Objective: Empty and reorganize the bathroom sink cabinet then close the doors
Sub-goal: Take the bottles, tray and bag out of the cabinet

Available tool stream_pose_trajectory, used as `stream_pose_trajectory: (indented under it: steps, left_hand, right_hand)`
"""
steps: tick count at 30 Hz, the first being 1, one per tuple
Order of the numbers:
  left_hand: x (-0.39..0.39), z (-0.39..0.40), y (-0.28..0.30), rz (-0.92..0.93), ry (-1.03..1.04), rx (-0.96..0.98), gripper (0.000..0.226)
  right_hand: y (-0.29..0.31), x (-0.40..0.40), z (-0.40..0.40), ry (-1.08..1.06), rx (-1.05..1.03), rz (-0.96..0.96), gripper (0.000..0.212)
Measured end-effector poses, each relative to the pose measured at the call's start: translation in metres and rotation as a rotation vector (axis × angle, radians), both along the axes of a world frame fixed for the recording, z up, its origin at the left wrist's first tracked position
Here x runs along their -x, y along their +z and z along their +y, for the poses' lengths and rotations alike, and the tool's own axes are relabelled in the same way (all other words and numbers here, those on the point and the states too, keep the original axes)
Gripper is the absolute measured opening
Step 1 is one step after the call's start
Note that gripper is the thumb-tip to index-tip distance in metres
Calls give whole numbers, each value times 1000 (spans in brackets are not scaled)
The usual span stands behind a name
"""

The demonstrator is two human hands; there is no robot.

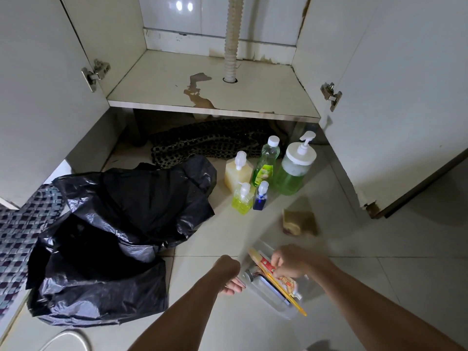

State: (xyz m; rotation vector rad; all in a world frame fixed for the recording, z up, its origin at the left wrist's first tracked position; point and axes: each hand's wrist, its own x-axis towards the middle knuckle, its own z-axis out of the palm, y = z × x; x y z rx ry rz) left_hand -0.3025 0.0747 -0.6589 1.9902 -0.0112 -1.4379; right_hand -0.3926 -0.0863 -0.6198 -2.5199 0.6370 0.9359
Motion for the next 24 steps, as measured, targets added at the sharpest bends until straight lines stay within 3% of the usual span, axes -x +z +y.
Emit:
stream_pose_trajectory:
  steps: [3,6,11,17,24]
  left_hand:
    - [0,-1,-1,11,6,5,36]
    - [-2,1,0,18,3,18,33]
    - [-23,8,5,87,15,55,27]
    - [-73,34,21,166,-135,-2,23]
    - [-116,30,41,280,-309,-236,37]
  right_hand:
    - [2,-1,-20,-76,78,-138,22]
    - [4,5,-31,-71,184,-76,14]
    - [-5,-2,-32,-43,41,260,29]
    - [-6,-52,-31,-59,-210,349,32]
    - [15,-130,-25,73,-221,405,36]
